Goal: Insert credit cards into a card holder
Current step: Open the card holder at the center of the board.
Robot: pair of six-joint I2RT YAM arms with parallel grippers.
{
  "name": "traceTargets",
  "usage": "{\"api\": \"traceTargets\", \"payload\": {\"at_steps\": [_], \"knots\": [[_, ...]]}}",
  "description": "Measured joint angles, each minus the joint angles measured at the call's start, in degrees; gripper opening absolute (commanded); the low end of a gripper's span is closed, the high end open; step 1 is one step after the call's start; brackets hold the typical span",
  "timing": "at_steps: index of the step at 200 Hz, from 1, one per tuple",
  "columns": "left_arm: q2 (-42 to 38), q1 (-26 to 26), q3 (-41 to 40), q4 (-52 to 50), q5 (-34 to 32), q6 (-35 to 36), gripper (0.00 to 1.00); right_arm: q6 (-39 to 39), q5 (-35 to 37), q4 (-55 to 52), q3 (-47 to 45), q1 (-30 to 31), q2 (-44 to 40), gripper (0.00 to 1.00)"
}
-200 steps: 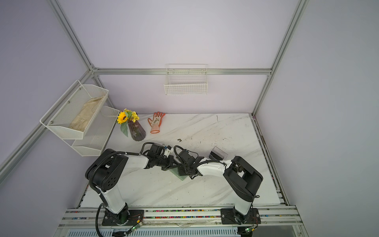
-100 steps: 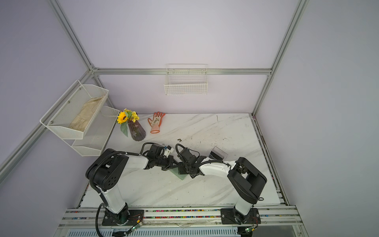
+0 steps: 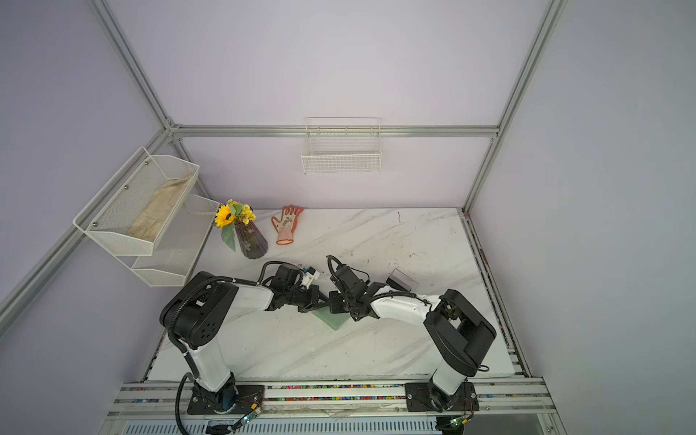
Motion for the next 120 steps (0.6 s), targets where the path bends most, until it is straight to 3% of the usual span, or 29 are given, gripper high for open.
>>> {"api": "traceTargets", "payload": {"at_steps": [51,120], "knots": [[0.7,0.0,0.4,0.3,0.8,0.0,0.0,-9.1,3.0,-3.3,0.2,0.8,-3.3,0.28],[2.0,-0.7,1.6,0.9,1.3,0.0,0.0,-14.7,5.9,-4.6,0.9,3.2,-0.2,0.29]]}}
